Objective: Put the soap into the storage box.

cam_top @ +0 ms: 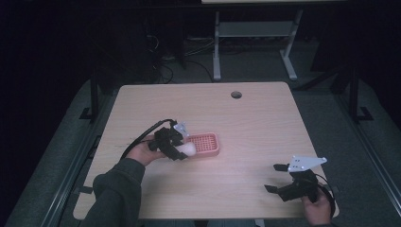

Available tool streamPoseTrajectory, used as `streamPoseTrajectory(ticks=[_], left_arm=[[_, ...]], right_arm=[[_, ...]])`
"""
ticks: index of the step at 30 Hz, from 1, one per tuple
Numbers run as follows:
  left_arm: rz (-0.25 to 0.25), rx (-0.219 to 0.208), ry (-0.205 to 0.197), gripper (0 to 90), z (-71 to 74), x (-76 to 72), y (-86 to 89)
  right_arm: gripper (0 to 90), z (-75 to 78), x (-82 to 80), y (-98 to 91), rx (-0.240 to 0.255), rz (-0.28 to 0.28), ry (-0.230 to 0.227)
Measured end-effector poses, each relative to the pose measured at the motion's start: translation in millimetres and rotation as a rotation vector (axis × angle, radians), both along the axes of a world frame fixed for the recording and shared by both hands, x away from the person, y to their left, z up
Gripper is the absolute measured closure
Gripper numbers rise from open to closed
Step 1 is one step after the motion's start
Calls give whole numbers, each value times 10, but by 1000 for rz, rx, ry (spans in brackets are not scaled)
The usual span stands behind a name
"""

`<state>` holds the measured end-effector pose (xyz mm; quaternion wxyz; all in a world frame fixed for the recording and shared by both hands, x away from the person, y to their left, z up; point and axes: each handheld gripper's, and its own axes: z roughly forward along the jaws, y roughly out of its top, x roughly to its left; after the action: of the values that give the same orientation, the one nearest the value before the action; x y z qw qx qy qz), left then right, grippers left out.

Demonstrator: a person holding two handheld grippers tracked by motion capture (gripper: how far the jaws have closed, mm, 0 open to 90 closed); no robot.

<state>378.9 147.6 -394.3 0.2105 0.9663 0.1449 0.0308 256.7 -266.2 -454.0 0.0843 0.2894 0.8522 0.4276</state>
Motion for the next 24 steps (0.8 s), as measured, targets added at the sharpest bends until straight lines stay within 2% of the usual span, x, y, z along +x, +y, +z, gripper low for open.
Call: streamPoseTrajectory(ticks=[2,18,24], left_arm=[[-1,7,0,492,-2,38,-24],[-11,-12,-9,492,45,188,-176],[-19,-15,0,492,34,250,-249]], right_arm=[[142,1,-1,-5,0,2,-4],[142,11,-11,-18,3,1,-6],[142,7,-8,-27,6,0,-9]])
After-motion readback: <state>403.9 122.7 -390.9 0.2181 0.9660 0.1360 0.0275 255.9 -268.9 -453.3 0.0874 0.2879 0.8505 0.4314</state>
